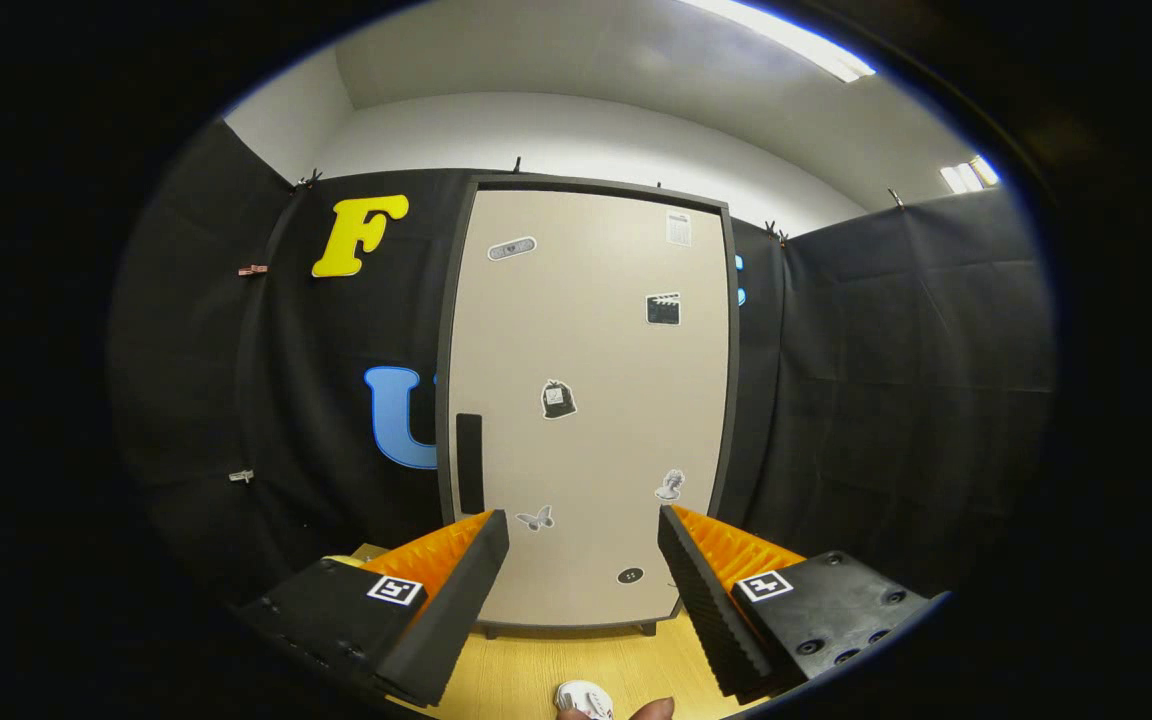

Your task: Open the shoe cabinet door, grab the shoes and put them into the shoe cabinet, then close the shoe cabinet door.

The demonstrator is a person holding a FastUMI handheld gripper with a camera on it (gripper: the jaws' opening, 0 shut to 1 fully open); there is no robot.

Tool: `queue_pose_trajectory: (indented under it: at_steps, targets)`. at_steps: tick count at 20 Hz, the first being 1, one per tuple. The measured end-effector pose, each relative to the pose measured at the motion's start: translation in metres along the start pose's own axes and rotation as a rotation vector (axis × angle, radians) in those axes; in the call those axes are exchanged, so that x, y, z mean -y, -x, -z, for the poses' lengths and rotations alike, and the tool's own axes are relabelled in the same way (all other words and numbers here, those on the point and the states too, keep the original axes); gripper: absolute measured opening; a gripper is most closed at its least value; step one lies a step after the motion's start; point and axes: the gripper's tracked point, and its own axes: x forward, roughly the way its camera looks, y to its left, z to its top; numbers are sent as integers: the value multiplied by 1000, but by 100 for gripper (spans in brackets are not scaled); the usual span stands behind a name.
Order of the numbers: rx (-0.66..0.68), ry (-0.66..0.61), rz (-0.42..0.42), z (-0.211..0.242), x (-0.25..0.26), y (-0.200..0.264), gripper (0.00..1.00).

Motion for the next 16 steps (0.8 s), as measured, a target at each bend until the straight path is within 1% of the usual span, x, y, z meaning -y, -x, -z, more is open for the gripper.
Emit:
queue_pose_trajectory:
  at_steps: [6, 10, 12, 16]
  targets:
    - [-23, -33, -53, 4, -39, -25, 98]
    - [-31, -48, -86, 9, -72, -63, 98]
    - [-55, -53, -108, 20, -89, -84, 98]
    - [-45, -59, -99, 29, -105, -133, 98]
